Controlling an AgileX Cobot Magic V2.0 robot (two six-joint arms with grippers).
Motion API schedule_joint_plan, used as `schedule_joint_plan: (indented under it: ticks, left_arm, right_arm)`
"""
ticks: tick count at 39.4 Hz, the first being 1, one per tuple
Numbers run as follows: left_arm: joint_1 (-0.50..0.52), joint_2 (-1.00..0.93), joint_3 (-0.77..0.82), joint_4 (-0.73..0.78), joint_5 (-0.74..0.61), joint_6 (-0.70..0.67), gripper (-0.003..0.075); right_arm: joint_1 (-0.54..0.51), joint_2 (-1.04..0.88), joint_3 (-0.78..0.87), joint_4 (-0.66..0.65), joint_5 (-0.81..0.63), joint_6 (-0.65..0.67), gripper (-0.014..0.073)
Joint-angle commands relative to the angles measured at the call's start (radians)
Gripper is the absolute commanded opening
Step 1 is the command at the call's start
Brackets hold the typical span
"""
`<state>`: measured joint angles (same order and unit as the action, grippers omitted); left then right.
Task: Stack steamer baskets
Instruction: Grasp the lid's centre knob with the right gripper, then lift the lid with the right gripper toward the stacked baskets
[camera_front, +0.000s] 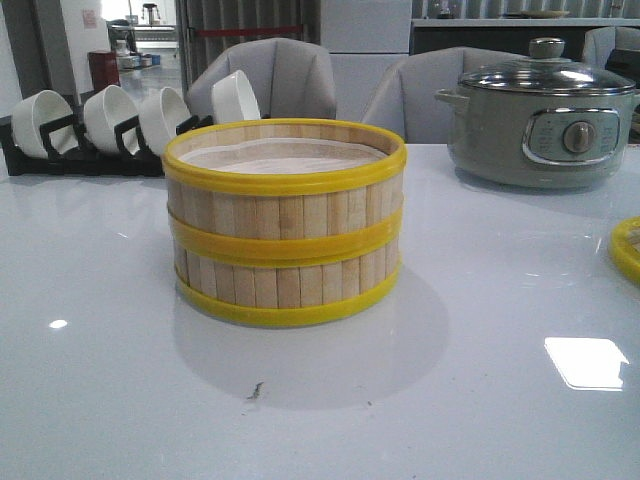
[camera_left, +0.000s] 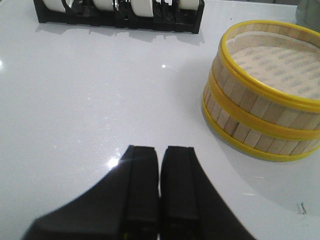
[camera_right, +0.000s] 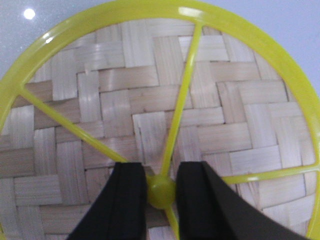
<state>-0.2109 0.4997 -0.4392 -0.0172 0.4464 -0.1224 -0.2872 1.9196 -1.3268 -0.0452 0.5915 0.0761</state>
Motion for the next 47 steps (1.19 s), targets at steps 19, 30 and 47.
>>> schedule_joint_plan:
  ticks: [19,30,47]
  left_arm:
    - [0.001,0.001,-0.029,-0.006,-0.081,-0.008,0.0087]
    - [0.001,0.001,-0.029,-0.006,-0.081,-0.008,0.0087]
    - [0.001,0.001,-0.029,-0.006,-0.081,-0.008,0.0086]
  right_arm:
    - [0.137,-0.182,-0.115,0.001,0.109,0.002,0.0035]
    - [0.343,-0.228,-0.371,0.001,0.287,0.002,0.0035]
    - [0.702,-0.082,-0.758,0.036,0.388,0.001,0.0035]
